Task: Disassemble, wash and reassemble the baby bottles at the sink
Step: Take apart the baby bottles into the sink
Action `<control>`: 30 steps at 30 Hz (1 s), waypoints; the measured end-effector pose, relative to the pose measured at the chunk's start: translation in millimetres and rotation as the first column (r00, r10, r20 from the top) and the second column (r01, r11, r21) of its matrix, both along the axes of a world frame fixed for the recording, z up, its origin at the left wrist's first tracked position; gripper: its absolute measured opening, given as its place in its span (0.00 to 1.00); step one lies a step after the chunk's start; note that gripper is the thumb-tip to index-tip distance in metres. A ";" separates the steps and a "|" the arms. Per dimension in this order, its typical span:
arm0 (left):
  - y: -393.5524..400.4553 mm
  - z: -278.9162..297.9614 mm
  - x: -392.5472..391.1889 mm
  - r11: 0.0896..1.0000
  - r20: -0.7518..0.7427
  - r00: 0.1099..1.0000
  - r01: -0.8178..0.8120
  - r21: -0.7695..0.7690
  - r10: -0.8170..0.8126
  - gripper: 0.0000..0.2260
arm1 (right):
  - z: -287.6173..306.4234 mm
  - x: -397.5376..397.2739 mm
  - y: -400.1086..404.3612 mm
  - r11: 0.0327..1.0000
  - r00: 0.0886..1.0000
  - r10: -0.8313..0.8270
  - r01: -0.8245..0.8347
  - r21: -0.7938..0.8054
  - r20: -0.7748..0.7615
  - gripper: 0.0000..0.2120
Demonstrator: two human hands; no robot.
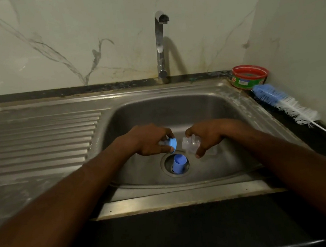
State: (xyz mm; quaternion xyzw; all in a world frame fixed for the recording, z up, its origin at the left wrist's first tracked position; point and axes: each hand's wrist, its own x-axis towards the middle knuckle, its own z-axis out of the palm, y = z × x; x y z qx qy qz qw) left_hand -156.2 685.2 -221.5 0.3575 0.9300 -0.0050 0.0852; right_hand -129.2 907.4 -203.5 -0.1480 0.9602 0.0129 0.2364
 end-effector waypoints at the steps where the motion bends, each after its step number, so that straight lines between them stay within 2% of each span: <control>1: 0.1 0.8 0.3 1.000 0.009 1.000 -0.004 0.006 0.004 0.24 | -0.6 -0.5 -1.2 1.000 1.000 0.006 -0.006 0.014 0.013 0.39; 6: -4.3 2.7 3.3 1.000 0.043 0.999 -0.027 -0.015 0.028 0.25 | 2.5 6.3 -2.4 0.996 0.998 0.049 -0.052 0.067 0.037 0.38; 16: -8.5 9.9 9.7 0.997 0.075 0.996 -0.061 0.054 0.057 0.24 | 14.1 21.4 4.9 0.999 0.999 -0.036 0.036 -0.041 0.005 0.40; 24: -7.5 9.1 6.3 0.997 0.089 0.995 -0.047 0.061 0.041 0.24 | 13.3 20.5 9.8 0.996 0.997 0.034 -0.028 -0.087 0.063 0.32; 28: -6.0 8.8 6.5 0.992 0.115 0.993 -0.030 0.127 0.015 0.23 | 11.5 10.6 11.1 0.995 0.996 0.093 -0.093 -0.043 -0.001 0.28; 30: -5.2 4.9 2.2 0.987 0.077 0.997 -0.025 0.159 0.013 0.22 | 8.2 4.6 11.8 0.993 0.993 0.092 -0.097 -0.063 -0.070 0.28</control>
